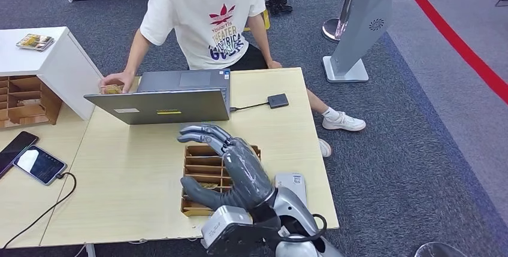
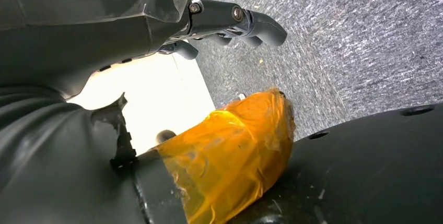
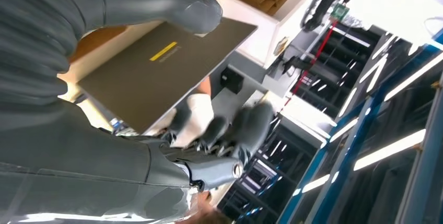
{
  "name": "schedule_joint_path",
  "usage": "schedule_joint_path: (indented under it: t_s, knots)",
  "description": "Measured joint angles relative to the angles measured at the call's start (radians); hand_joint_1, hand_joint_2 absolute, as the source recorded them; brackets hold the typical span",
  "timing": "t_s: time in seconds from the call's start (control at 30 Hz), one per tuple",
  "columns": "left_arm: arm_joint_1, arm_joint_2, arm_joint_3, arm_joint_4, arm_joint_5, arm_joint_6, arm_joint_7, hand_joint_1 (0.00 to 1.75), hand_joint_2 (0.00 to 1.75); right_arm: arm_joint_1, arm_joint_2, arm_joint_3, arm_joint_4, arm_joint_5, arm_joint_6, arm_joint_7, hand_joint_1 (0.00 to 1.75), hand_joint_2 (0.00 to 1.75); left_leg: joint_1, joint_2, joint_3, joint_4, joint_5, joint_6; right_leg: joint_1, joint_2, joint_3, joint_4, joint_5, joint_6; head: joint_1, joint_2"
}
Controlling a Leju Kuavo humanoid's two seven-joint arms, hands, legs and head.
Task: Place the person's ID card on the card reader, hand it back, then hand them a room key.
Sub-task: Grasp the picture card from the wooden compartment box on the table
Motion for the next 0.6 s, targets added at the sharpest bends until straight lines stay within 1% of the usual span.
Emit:
schedule_joint_path:
  t_s: [0.27,0.4,0.43,0.47,0.53,0.57,0.6]
  knots:
    - [0.002,-0.014,0.0,0.02,0.041,0.003,-0.01,0.0,0.0,0.111,-0.046,-0.026,-0.031,0.096,-0.047,-0.003,1.75,1.75,0.0,0.0,0.0,0.0,0.0,0.0,0.0,0.0,0.0,0.0,0.0,0.0,0.0,0.0]
    - [0.003,-0.018,0.0,0.025,0.057,0.007,-0.015,0.0,0.0,0.141,-0.073,-0.024,-0.023,0.143,-0.043,-0.008,1.75,1.75,0.0,0.0,0.0,0.0,0.0,0.0,0.0,0.0,0.0,0.0,0.0,0.0,0.0,0.0]
    - [0.004,-0.02,0.0,0.026,0.061,0.008,-0.016,0.0,0.0,0.144,-0.08,-0.022,-0.015,0.153,-0.038,-0.013,1.67,1.75,0.0,0.0,0.0,0.0,0.0,0.0,0.0,0.0,0.0,0.0,0.0,0.0,0.0,0.0]
    - [0.004,-0.021,0.0,0.027,0.064,0.008,-0.016,0.0,0.0,0.146,-0.086,-0.019,-0.005,0.162,-0.033,-0.019,1.37,1.75,0.0,0.0,0.0,0.0,0.0,0.0,0.0,0.0,0.0,0.0,0.0,0.0,0.0,0.0]
    - [0.004,-0.023,0.0,0.029,0.069,0.009,-0.017,0.0,0.0,0.15,-0.095,-0.01,0.016,0.185,-0.027,-0.03,0.64,1.75,0.0,0.0,0.0,0.0,0.0,0.0,0.0,0.0,0.0,0.0,0.0,0.0,0.0,0.0]
    - [0.004,-0.023,0.0,0.03,0.072,0.009,-0.018,0.0,0.0,0.151,-0.099,-0.003,0.027,0.201,-0.024,-0.032,0.32,1.75,0.0,0.0,0.0,0.0,0.0,0.0,0.0,0.0,0.0,0.0,0.0,0.0,0.0,0.0]
    - [0.004,-0.023,0.0,0.031,0.075,0.009,-0.019,0.0,0.0,0.152,-0.102,0.005,0.04,0.221,-0.021,-0.033,0.24,1.75,0.0,0.0,0.0,0.0,0.0,0.0,0.0,0.0,0.0,0.0,0.0,0.0,0.0,0.0]
